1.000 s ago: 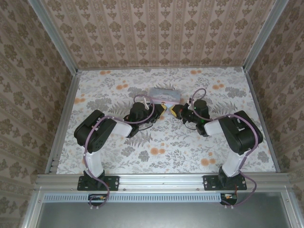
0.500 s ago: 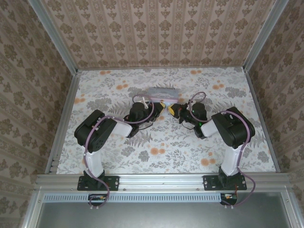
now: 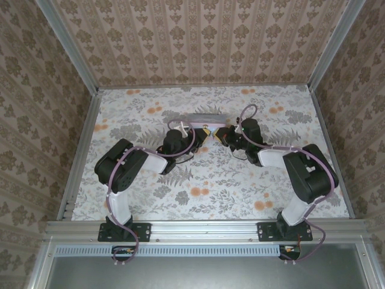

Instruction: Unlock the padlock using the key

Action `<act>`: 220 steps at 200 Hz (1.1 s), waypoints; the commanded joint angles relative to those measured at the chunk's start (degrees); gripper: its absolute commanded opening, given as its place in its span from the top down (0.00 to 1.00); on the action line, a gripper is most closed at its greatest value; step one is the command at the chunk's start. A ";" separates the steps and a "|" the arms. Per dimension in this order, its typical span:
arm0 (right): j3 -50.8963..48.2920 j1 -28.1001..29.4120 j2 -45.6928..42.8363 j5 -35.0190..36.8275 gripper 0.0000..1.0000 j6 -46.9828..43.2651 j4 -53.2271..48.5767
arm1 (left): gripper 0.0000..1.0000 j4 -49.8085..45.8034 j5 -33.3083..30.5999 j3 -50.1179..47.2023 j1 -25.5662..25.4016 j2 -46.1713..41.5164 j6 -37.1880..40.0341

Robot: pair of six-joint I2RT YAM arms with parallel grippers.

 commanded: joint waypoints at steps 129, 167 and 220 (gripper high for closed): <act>-0.69 2.11 11.43 -9.15 1.00 24.49 35.73 | 1.00 1.25 18.05 -0.10 -3.37 0.46 8.15; -0.38 0.90 13.02 -10.77 1.00 26.16 37.32 | 1.00 1.26 24.23 -0.33 -2.52 0.63 8.80; 1.03 0.01 12.50 -14.11 1.00 20.85 32.01 | 1.00 2.38 30.02 -1.00 -1.17 0.29 8.09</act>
